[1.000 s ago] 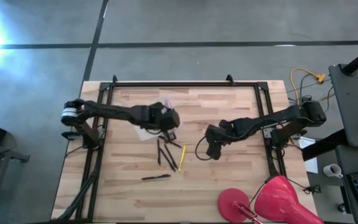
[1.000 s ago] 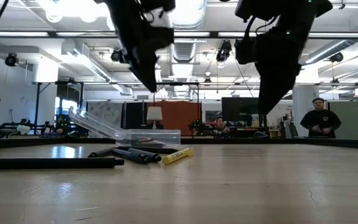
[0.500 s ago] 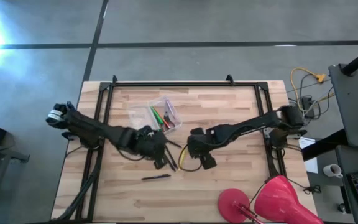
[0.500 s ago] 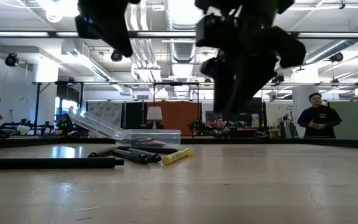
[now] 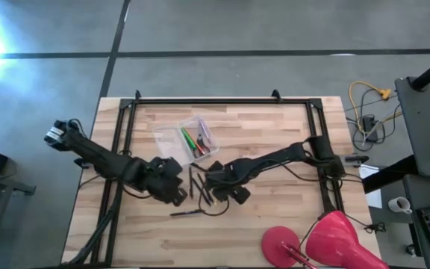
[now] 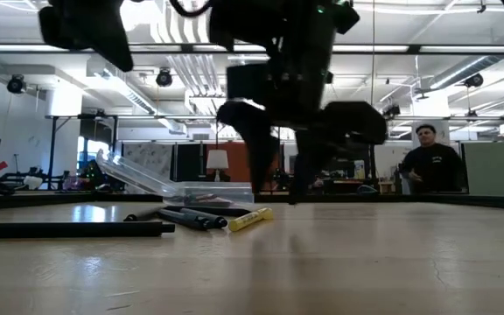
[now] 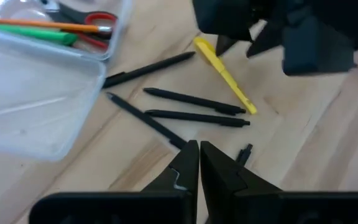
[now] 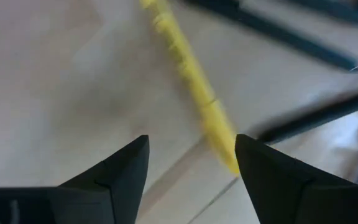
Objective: Pick & place school supplies into a supply box
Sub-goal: Put the yellow pen into the transparent supply box
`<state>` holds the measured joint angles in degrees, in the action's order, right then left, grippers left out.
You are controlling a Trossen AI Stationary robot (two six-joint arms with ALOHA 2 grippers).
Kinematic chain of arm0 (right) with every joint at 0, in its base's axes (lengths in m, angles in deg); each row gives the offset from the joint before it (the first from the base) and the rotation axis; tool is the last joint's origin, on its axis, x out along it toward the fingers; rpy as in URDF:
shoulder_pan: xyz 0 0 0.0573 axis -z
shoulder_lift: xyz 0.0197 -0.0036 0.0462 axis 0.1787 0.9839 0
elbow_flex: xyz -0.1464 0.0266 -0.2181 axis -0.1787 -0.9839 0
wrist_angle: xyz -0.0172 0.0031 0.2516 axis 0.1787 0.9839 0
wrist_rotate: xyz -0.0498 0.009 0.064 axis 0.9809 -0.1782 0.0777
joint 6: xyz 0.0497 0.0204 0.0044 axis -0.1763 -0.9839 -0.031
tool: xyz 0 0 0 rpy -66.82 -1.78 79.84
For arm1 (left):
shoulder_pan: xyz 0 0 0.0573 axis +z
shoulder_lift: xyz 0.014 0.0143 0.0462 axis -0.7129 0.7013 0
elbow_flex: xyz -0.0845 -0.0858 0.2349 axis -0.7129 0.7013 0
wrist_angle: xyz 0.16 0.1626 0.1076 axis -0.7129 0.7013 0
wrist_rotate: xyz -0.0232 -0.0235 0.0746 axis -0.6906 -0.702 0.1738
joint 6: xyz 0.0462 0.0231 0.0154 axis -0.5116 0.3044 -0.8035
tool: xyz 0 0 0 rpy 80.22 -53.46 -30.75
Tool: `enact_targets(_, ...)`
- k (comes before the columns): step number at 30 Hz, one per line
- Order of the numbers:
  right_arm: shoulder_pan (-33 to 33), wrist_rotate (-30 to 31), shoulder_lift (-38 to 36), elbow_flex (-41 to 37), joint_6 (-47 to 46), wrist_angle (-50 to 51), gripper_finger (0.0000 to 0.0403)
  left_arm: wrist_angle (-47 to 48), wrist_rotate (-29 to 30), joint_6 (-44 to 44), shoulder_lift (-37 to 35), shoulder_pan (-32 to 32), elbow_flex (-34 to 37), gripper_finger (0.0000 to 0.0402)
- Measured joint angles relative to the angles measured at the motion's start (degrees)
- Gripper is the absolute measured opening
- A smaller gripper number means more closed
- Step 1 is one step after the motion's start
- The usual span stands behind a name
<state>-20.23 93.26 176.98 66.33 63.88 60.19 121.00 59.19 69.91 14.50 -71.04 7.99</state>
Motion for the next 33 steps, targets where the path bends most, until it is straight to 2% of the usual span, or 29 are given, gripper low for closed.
enact_targets(4,0.9,-1.4,-0.2,1.1,-0.3,-1.8,0.0243,-1.2,2.8,3.5,-5.8,-1.0,4.6,0.0)
enact_targets(8,2.1,-6.1,0.0,0.4,2.7,-2.2,0.024,-3.8,3.6,4.9,-12.0,-1.0,9.8,0.0)
enact_targets(13,2.4,-6.6,2.1,0.6,4.6,-4.0,0.0225,-8.7,3.7,5.6,-18.0,-1.0,15.5,0.0)
enact_targets(18,2.9,-7.3,5.2,2.0,3.3,-4.3,0.0219,-12.0,3.8,5.6,-21.0,-1.0,18.5,0.0)
enact_targets(22,4.2,-8.1,7.0,3.0,-2.6,-2.4,0.0212,-12.0,3.9,5.6,-21.2,-1.0,19.1,0.0)
enact_targets(26,6.2,-10.4,7.5,2.8,-6.9,-0.2,0.0174,-12.0,3.9,5.5,-21.1,-1.0,19.1,0.0)
enact_targets(33,8.0,-10.6,7.5,1.6,-13.5,2.1,0.0066,-11.9,4.0,4.4,-21.1,-1.0,18.8,0.0)
